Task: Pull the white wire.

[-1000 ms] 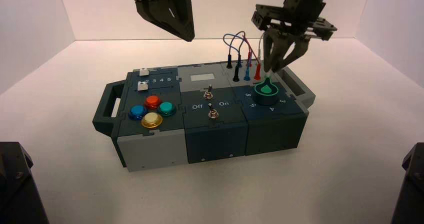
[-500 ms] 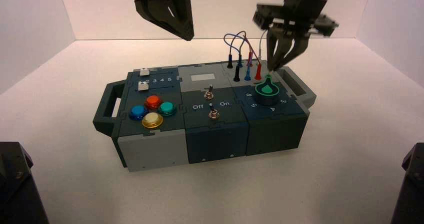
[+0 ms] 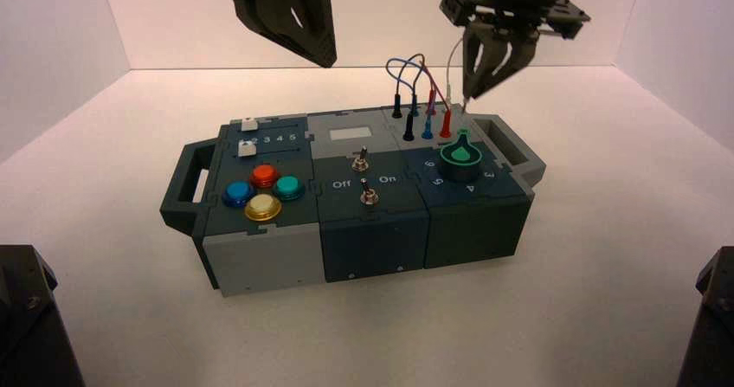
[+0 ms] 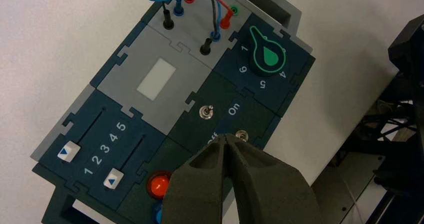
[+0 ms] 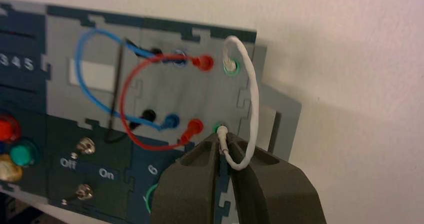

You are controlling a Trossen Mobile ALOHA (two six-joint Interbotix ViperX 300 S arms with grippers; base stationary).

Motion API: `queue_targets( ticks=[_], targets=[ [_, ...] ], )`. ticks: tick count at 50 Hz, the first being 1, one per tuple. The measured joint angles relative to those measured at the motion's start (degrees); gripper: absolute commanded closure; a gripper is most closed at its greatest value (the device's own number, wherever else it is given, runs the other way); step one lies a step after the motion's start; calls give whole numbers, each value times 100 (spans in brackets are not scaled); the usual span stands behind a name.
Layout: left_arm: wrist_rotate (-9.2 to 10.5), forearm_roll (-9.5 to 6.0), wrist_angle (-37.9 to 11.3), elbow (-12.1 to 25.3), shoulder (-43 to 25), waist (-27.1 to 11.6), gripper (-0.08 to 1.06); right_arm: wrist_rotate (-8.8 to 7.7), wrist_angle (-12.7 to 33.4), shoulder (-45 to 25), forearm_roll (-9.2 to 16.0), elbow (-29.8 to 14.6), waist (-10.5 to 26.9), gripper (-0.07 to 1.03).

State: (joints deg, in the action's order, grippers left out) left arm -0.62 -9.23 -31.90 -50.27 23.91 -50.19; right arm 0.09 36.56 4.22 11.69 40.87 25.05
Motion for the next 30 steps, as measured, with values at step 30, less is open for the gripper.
queue_targets(
  ticks=[30],
  targets=[
    [-9,9,-9,9,-9,0,101,0,-97,-483,141,-193,132,62]
  ],
)
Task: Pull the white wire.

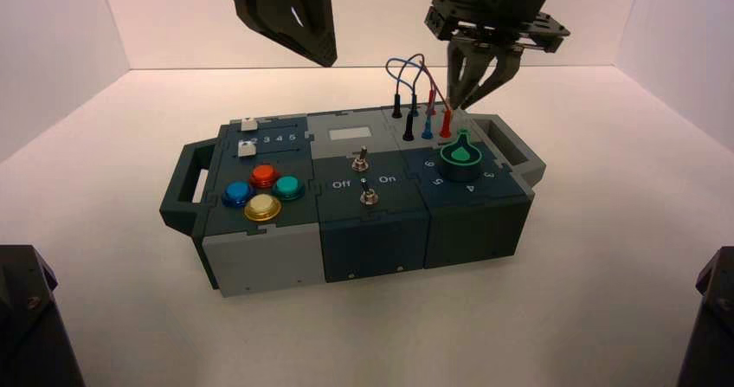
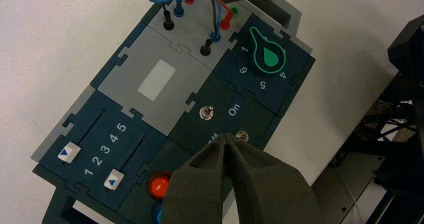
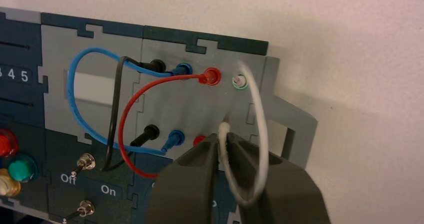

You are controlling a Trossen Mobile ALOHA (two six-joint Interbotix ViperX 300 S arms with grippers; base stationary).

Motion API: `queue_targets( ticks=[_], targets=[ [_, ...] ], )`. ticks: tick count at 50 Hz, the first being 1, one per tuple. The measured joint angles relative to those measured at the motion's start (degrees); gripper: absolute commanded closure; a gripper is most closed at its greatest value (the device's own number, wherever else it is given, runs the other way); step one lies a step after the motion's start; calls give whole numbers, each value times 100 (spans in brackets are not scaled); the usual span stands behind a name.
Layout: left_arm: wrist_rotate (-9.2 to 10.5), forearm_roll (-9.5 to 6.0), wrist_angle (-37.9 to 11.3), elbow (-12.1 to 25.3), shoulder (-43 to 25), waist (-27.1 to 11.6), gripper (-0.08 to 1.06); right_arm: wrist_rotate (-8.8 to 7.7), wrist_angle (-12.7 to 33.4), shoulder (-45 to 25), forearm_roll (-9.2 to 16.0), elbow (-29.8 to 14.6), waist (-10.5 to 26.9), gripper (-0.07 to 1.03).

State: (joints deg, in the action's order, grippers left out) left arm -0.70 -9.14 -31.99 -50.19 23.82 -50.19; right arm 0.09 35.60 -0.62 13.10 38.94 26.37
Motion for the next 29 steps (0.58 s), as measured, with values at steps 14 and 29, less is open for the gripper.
queue_targets(
  ticks=[14,29],
  targets=[
    [0,141,0,0,79,0,101,-9,255,422,0,-26,18,61],
    [-62,378,9,0,149,0,101,-70,809,1327,-88,290,26,61]
  ],
)
